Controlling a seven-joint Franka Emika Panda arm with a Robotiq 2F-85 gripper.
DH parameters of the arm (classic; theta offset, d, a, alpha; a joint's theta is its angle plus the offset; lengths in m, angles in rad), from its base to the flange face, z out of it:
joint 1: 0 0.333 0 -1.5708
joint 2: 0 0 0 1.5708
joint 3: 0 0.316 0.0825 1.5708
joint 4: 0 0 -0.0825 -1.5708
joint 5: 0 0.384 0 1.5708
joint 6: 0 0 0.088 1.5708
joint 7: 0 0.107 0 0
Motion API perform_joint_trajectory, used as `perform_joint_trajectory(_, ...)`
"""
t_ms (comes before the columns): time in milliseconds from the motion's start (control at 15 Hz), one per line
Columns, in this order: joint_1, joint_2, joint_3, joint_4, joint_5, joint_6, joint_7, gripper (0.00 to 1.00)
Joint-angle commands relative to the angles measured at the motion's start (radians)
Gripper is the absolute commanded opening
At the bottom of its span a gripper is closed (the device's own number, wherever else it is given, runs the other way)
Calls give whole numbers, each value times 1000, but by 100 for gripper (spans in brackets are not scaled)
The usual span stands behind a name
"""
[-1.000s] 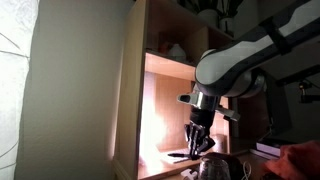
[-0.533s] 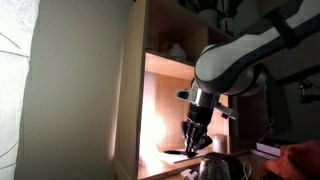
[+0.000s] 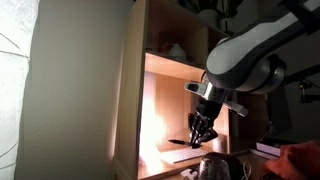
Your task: Use the towel to wipe the monitor and put the pen in the jar
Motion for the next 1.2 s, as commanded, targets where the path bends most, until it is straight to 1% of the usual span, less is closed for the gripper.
perform_joint_trajectory(0, 35, 77, 9, -118, 30, 53, -64, 3)
perform_joint_trajectory(400, 40, 104, 15, -186, 33, 68, -58, 3)
perform_joint_trajectory(600, 33, 127, 36, -191, 49, 65, -97, 3)
perform_joint_trajectory(667, 26, 147, 53, -191, 78, 66, -147, 3)
perform_joint_trajectory(733, 31, 141, 48, -193, 91, 64, -153, 3)
perform_joint_trajectory(800, 27, 161, 60, -195, 124, 58, -205, 3)
perform_joint_trajectory(867, 31, 157, 56, -195, 147, 57, -215, 3)
perform_joint_trajectory(1133, 18, 183, 62, -200, 300, 14, -352, 3)
